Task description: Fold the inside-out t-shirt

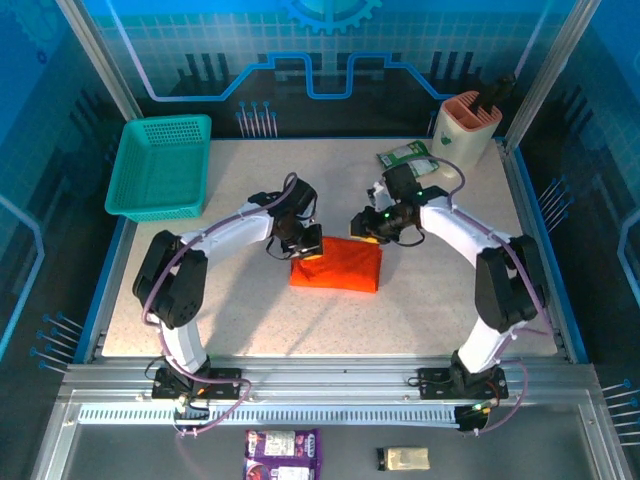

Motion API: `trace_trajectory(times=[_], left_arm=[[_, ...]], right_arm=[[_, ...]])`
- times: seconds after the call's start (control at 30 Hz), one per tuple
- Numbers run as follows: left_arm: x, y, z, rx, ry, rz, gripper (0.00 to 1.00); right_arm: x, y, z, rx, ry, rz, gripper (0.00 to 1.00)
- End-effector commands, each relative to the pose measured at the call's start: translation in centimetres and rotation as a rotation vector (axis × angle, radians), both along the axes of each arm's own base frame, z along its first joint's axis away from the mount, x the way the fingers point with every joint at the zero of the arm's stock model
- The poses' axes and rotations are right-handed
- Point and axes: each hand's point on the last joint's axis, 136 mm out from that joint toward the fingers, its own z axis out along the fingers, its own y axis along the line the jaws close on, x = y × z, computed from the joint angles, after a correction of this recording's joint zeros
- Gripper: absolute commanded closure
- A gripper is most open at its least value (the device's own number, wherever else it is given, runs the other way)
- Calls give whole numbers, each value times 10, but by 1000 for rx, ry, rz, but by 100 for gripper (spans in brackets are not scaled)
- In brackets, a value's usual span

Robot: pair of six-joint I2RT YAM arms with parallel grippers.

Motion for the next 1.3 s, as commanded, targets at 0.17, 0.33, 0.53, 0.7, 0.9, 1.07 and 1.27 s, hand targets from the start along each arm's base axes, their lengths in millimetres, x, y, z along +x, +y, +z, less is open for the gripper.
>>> trace_trajectory(times=[0.17,0.33,0.53,0.7,0.9,1.07,1.27], left_arm=[[-19,26,-53,168,109,1,95],[-29,45,-81,253,145,2,96],[-23,44,-60,204,97,15,97],[6,18,-8,59,1,23,96],[47,23,-13,162,-39,30,96],[68,47,-43,280,-10,47,97],[77,60,-69,330,5,51,97]], right_arm=[[-78,28,-41,114,204,61,62],[-86,-27,-102,-188,239,-27,64],[-86,-20,-81,-139,212,0,64],[-59,-3,-36,-14,121,-2,64],[-12,-10,-33,13,96,-43,64],[21,-16,-48,42,112,-63,64],[34,-40,-83,-53,164,-104,64]])
